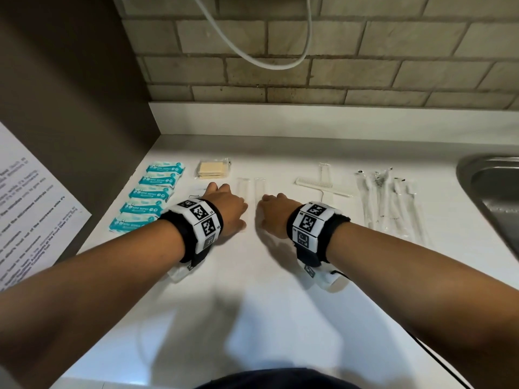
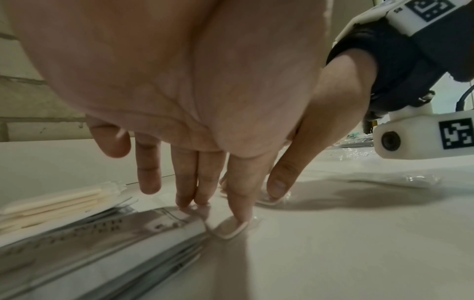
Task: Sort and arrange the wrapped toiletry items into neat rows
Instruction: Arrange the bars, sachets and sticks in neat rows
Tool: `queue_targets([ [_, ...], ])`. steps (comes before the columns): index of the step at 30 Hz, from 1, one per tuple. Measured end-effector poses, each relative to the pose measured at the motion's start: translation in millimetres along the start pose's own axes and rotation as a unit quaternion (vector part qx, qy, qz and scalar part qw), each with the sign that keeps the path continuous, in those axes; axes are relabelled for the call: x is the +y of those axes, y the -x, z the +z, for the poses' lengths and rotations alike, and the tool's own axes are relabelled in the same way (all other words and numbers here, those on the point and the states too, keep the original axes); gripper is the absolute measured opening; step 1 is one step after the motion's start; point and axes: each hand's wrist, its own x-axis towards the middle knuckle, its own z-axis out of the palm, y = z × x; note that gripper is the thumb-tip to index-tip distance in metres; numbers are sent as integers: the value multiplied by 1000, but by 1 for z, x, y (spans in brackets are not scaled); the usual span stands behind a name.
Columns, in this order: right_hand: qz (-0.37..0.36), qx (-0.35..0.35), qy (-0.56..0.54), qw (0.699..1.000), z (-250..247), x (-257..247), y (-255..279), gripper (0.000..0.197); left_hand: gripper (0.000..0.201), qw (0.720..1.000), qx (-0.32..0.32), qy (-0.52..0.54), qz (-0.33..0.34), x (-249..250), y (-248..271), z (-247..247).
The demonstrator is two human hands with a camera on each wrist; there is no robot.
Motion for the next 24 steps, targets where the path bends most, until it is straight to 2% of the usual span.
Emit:
queue_targets([
  [12, 0, -1, 18, 1000, -1, -1, -1, 37, 25, 1000, 1, -8, 0, 5, 6, -8],
  [24, 3, 14, -9, 1000, 0, -1, -3, 37, 26, 1000, -12, -5, -10, 6, 5, -11],
])
